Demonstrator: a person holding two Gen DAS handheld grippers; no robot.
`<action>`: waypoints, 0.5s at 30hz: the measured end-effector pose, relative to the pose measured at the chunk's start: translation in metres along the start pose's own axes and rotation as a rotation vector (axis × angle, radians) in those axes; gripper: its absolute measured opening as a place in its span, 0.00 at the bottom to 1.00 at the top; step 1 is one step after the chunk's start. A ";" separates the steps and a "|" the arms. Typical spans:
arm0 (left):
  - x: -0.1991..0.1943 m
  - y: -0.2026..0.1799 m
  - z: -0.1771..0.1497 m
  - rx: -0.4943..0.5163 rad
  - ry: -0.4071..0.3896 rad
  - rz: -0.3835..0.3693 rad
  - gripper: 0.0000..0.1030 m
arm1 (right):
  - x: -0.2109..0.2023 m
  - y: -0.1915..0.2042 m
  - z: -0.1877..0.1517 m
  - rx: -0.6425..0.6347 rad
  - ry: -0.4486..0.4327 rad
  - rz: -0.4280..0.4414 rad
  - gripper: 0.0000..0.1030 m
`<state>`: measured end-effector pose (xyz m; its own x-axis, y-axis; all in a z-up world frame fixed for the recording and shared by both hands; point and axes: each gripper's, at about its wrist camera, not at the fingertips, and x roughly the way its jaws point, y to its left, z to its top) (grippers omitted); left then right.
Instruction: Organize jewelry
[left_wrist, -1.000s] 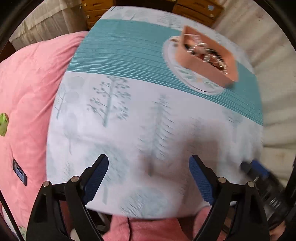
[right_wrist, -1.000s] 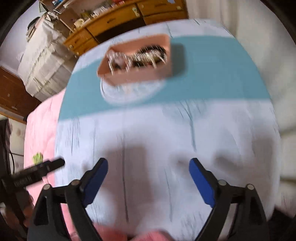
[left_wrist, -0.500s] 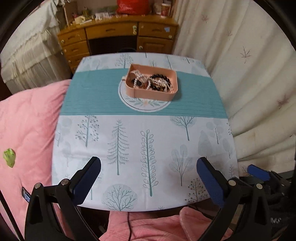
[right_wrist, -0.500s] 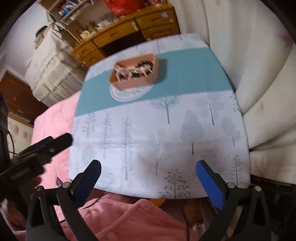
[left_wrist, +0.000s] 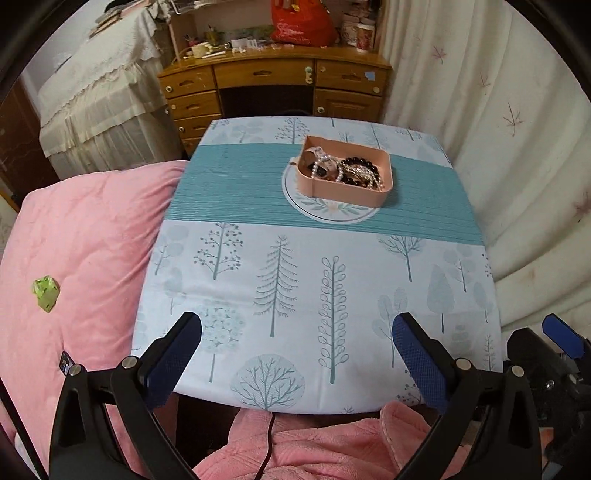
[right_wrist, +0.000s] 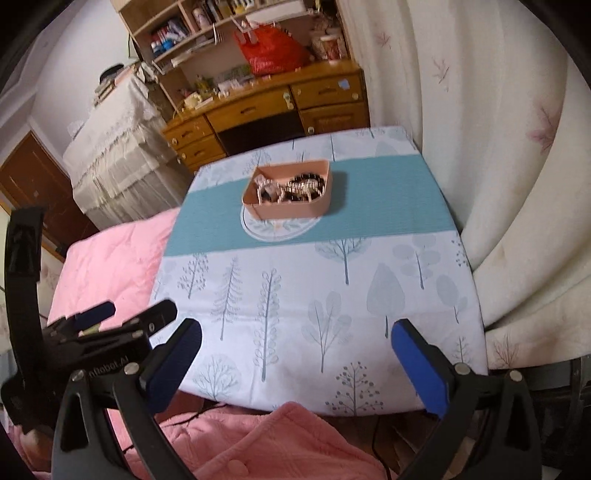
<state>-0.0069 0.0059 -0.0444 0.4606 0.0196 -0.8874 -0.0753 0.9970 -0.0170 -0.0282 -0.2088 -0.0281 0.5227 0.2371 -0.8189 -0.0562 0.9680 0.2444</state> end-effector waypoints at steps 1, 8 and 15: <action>0.000 0.001 0.000 -0.004 -0.001 0.001 0.99 | 0.000 0.001 0.000 -0.005 0.000 0.000 1.00; -0.001 0.000 0.000 -0.002 -0.007 0.015 0.99 | 0.003 0.014 0.003 -0.079 0.007 -0.014 1.00; 0.000 -0.010 0.002 0.019 -0.009 0.016 0.99 | 0.005 0.012 0.004 -0.073 0.018 -0.012 1.00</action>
<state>-0.0048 -0.0039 -0.0430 0.4675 0.0357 -0.8833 -0.0657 0.9978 0.0055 -0.0228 -0.1968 -0.0272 0.5087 0.2264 -0.8306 -0.1124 0.9740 0.1967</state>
